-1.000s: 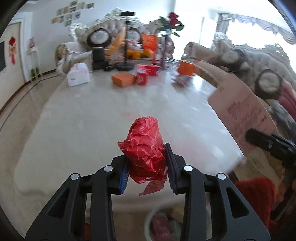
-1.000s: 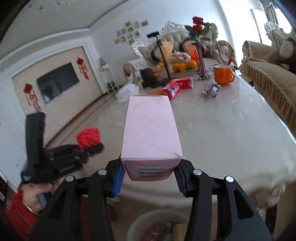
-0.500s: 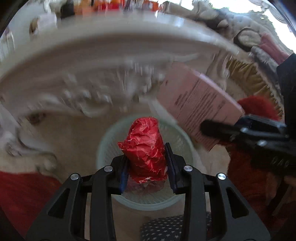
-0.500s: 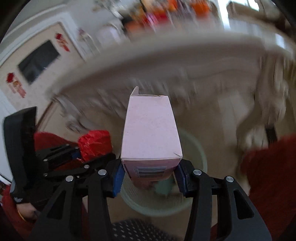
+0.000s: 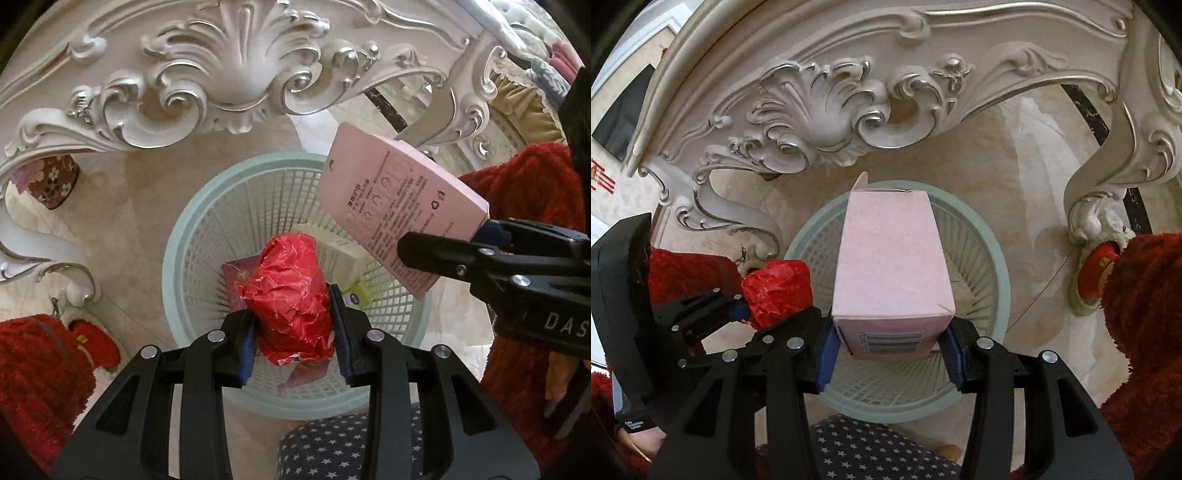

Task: Collect trash
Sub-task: 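Carry red packet and pink SIXIN box over the wastebasket and open both tools, then move both open tools back toward the items on the table, then grasp the orange box with the left tool while the right grasps the white-red snack packet, then carry orange box and snack packet over the wastebasket and open both tools, then move both open tools back toward the red boxes on the table, then grasp a red box with the left tool while the right grasps another red box, then carry both red boxes over the wastebasket and open both tools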

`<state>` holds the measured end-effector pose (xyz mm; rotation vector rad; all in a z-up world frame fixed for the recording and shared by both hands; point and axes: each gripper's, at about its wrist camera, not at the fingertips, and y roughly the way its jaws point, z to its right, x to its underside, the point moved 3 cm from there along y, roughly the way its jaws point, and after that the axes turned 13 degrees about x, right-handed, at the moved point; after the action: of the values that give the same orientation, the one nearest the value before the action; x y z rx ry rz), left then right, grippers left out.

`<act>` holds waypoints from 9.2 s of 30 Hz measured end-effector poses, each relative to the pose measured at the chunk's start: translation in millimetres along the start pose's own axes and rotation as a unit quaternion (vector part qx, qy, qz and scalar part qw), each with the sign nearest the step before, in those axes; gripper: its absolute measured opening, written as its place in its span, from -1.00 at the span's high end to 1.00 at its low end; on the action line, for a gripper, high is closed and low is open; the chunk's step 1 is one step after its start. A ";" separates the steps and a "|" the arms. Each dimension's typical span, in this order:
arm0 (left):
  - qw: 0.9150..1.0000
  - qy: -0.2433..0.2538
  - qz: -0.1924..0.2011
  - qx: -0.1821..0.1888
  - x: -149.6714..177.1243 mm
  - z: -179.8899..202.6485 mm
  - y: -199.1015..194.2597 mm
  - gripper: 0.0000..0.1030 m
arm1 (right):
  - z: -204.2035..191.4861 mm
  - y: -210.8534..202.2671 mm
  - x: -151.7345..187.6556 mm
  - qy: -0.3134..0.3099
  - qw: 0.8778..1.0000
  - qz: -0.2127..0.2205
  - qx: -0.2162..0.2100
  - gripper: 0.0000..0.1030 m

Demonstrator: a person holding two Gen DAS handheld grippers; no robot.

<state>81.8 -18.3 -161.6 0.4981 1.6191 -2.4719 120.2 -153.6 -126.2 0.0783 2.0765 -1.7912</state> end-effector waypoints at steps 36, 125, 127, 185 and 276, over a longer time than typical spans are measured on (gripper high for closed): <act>0.996 0.073 0.038 -0.021 -5.6 29.8 -17.8 -0.59 | 11.6 -43.9 16.5 0.026 0.995 0.092 0.012 -0.45; 0.964 0.010 0.265 -0.020 -197.6 -15.6 -281.5 -0.50 | 8.0 -211.5 -137.7 -0.012 0.956 0.284 -0.070 0.11; 0.965 0.026 0.260 -0.002 -153.8 7.2 -272.7 -0.50 | 5.8 -208.4 -98.8 -0.001 0.957 0.277 -0.080 0.11; 0.977 0.076 0.191 -0.059 -99.0 40.7 -183.0 -0.84 | 33.3 -170.1 -49.4 0.015 0.964 0.262 -0.048 -0.71; 0.975 0.045 0.214 -0.035 -134.3 24.4 -210.9 0.31 | 22.1 -184.5 -93.1 0.010 0.971 0.200 -0.128 0.28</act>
<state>139.7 37.8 76.3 0.8573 1.4375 -2.0947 157.2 -188.2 75.4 0.4119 2.1045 -1.2816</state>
